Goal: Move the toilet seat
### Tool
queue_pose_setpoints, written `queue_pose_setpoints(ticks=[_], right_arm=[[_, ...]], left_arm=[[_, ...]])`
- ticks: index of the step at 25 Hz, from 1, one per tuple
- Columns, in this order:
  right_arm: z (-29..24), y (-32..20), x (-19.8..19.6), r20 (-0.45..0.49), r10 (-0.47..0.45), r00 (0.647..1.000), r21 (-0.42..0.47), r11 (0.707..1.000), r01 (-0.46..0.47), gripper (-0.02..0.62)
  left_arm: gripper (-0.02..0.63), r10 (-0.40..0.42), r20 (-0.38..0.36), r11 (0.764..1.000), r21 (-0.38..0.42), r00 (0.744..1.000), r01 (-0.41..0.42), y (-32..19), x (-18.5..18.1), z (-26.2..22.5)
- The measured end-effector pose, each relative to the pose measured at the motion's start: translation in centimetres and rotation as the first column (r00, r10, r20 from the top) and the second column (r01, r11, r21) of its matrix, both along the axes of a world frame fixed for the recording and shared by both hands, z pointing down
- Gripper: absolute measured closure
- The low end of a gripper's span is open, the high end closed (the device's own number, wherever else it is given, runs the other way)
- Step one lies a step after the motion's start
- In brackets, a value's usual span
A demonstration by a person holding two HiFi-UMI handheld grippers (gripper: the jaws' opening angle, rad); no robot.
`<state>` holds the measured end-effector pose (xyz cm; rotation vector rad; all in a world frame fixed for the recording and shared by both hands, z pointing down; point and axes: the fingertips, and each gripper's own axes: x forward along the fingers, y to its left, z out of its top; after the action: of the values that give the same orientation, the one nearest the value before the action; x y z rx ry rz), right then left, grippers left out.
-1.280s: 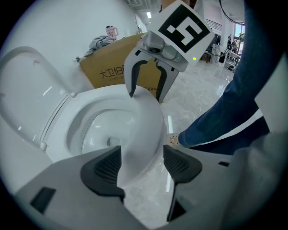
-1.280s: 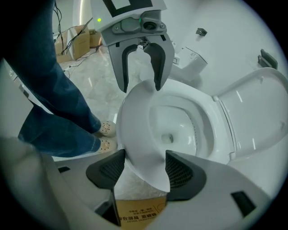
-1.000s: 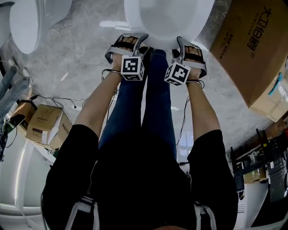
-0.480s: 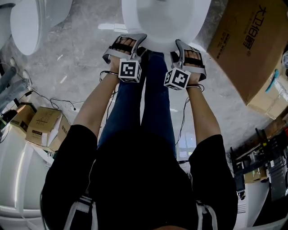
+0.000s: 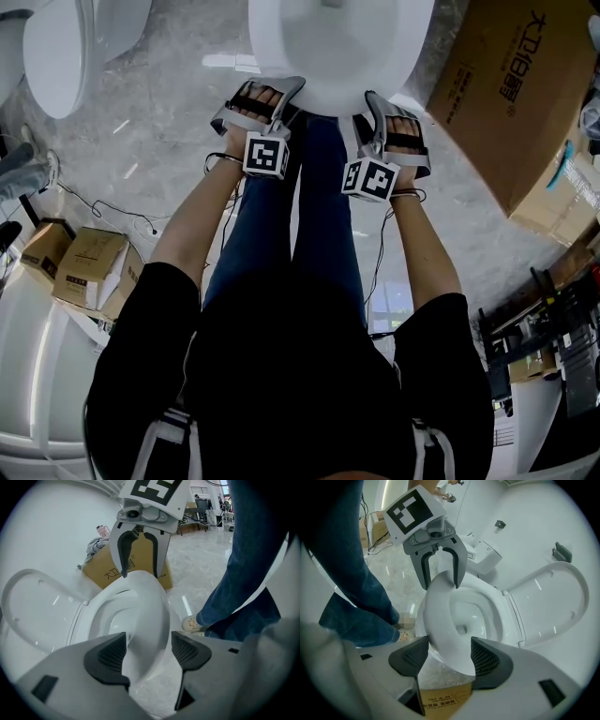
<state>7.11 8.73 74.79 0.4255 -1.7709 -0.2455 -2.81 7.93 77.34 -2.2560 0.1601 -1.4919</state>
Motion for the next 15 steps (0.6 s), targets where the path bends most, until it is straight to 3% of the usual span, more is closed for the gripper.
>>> queue_pose_setpoints(ticks=[6, 8, 15], right_arm=[[-1.4, -0.3, 0.1, 0.023, 0.027, 0.999, 0.021, 0.999, -0.027, 0.298], [-1.9, -0.3, 0.1, 0.031, 0.033, 0.999, 0.026, 0.999, -0.034, 0.298], [-3.6, -0.6, 0.3, 0.057, 0.014, 0.998, 0.058, 0.998, -0.017, 0.298]], left_arm=[[0.307, 0.01, -0.017, 0.999, 0.039, 1.0, -0.009, -0.9, 0.2, -1.0], [0.336, 0.032, -0.018, 0.998, 0.058, 0.999, -0.031, -0.7, 0.1, -1.4], [0.379, 0.14, 0.07, 0.979, 0.14, 0.988, -0.148, -0.9, -0.5, -2.7]])
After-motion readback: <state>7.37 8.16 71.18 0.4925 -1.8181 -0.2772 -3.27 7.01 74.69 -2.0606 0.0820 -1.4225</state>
